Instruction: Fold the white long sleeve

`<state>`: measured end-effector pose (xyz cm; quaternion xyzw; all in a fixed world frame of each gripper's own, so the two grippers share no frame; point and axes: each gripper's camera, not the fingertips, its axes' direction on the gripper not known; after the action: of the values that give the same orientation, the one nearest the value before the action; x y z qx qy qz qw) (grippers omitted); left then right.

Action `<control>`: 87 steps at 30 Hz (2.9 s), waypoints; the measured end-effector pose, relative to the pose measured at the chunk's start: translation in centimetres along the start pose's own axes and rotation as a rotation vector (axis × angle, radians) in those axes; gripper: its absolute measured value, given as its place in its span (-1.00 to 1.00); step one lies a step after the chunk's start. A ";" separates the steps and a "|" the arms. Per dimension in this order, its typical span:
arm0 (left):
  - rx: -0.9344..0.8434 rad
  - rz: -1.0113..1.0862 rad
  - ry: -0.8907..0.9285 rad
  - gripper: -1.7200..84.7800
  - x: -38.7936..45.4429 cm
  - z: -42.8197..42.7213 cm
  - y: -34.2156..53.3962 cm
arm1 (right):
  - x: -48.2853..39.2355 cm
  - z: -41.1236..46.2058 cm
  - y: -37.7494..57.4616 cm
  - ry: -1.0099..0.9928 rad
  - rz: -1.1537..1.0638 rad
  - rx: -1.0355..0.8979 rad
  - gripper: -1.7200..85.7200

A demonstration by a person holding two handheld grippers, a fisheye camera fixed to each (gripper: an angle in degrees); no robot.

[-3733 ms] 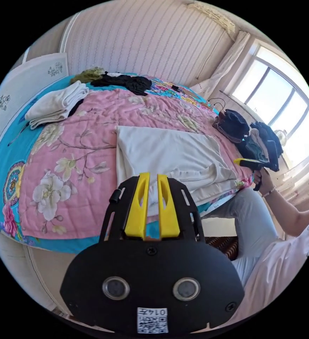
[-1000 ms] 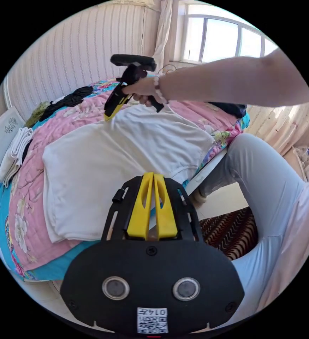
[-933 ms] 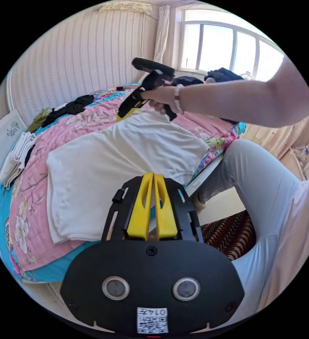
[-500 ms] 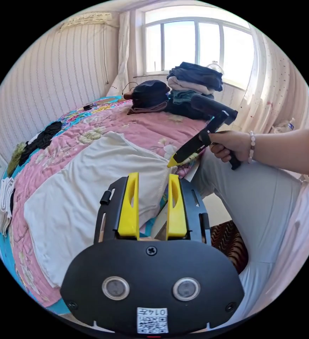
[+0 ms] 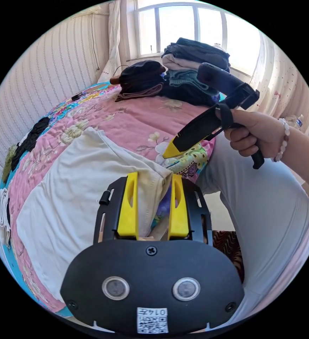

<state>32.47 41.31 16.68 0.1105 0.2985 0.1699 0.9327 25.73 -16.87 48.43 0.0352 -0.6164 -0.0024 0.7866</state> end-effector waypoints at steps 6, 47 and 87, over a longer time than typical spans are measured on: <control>-0.015 0.019 -0.025 -0.67 0.4 1.1 -0.3 | 0.9 0.1 -0.4 0.081 0.018 -0.008 -0.95; 0.084 -0.170 0.086 -0.91 -8.6 -10.4 -1.2 | -3.6 2.8 -13.8 0.009 -0.015 0.224 -0.65; 0.309 -1.158 -0.027 -0.96 -34.2 -34.3 22.1 | -44.2 44.7 -35.7 0.261 -0.484 -0.394 -0.81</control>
<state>-19.64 52.04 13.84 0.0663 0.3197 -0.4128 0.8503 -26.84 -52.73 14.14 0.0279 -0.4720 -0.3034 0.8273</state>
